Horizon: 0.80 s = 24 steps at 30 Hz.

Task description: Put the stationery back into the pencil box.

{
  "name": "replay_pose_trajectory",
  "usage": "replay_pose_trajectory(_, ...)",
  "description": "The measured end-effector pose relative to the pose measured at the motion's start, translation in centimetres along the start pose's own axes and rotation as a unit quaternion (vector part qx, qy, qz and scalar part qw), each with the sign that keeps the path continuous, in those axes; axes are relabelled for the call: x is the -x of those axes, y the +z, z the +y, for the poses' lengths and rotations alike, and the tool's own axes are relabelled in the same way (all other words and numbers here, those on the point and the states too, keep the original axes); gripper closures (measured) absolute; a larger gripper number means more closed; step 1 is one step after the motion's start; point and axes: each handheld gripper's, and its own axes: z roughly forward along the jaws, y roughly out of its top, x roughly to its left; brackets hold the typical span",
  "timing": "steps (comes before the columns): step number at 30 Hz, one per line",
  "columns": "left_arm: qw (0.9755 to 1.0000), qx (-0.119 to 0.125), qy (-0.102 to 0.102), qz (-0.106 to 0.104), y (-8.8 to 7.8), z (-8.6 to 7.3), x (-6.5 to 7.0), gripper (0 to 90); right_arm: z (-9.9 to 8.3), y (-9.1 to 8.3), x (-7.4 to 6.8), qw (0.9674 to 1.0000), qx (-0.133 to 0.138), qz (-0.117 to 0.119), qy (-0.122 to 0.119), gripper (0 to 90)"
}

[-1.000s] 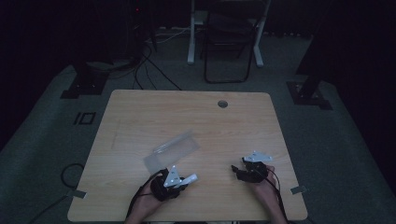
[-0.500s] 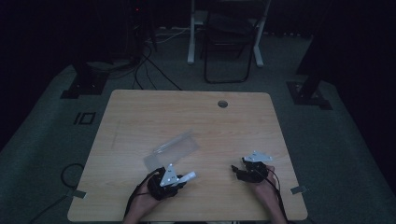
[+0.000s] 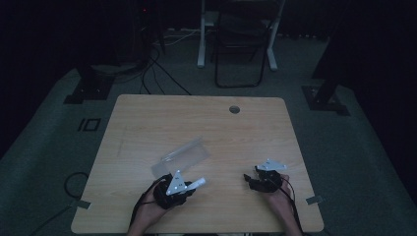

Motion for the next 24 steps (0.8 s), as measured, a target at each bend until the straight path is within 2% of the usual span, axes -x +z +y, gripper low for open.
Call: replay_pose_trajectory(24, 0.9997, 0.019, 0.000, 0.015, -0.89, 0.99, -0.88, 70.6, 0.00, -0.01, 0.01, 1.0000, 0.000, 0.000, 0.000, 37.6)
